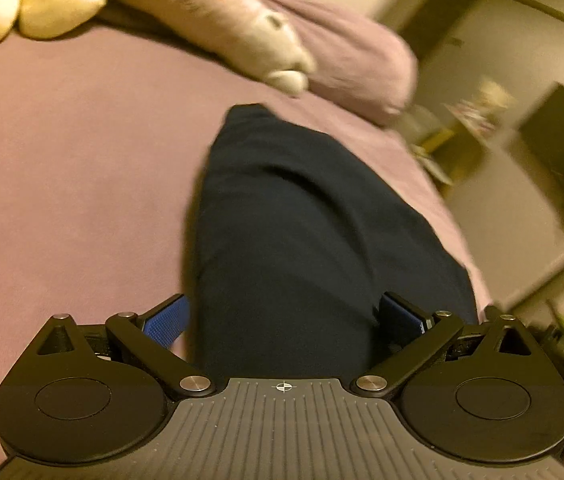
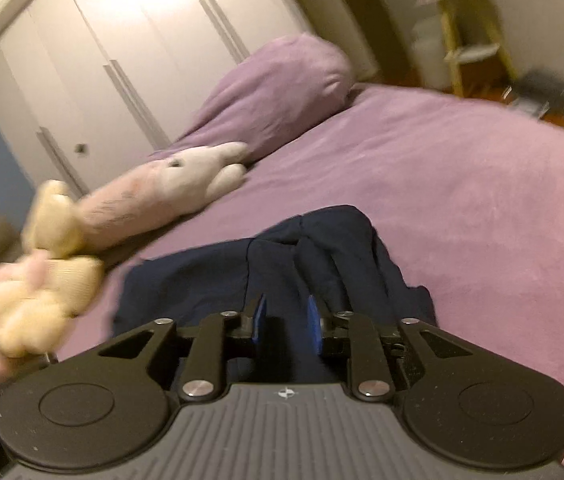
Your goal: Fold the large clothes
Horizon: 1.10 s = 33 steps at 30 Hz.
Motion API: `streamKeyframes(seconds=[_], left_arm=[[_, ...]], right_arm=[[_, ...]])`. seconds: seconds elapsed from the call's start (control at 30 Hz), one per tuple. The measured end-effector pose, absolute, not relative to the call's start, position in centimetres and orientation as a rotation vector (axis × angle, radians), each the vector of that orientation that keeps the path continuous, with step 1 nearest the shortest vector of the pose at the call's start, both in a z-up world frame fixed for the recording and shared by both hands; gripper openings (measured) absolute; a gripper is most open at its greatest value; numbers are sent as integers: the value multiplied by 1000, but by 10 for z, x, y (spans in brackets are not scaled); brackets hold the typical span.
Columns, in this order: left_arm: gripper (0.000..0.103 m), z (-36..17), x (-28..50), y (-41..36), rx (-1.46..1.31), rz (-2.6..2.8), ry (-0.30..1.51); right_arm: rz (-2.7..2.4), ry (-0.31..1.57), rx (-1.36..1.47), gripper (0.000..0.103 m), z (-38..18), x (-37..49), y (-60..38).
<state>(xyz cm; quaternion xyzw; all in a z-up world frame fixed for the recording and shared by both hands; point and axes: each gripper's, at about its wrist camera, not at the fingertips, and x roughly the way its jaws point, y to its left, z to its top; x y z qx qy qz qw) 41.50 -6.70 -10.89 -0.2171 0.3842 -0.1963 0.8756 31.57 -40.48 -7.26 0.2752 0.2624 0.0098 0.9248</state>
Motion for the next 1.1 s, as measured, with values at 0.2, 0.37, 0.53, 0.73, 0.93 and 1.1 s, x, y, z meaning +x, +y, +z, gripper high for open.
streamKeyframes(seconds=[0.2,0.37,0.53,0.73,0.93,1.1], left_arm=[[103,-133,405,-30,-620,-549,908],[97,-155,414,-33,-782,-561,949],[89,-155,421,-37,-785,-563,953],[74,-154,419,-28,-813,-592,951],[67,-136,413,-25,-790,-625,926],[66,-111,396,4,-721,-606,866]], right_arm=[[46,652,663,80,-81,268,-477],[162,797,880,68,-121,284,-493],[221,852,931,53,-141,304,-487],[280,859,938,41,-142,309,-478],[305,863,914,39,-132,308,-470],[360,896,919,38,-129,312,-445]])
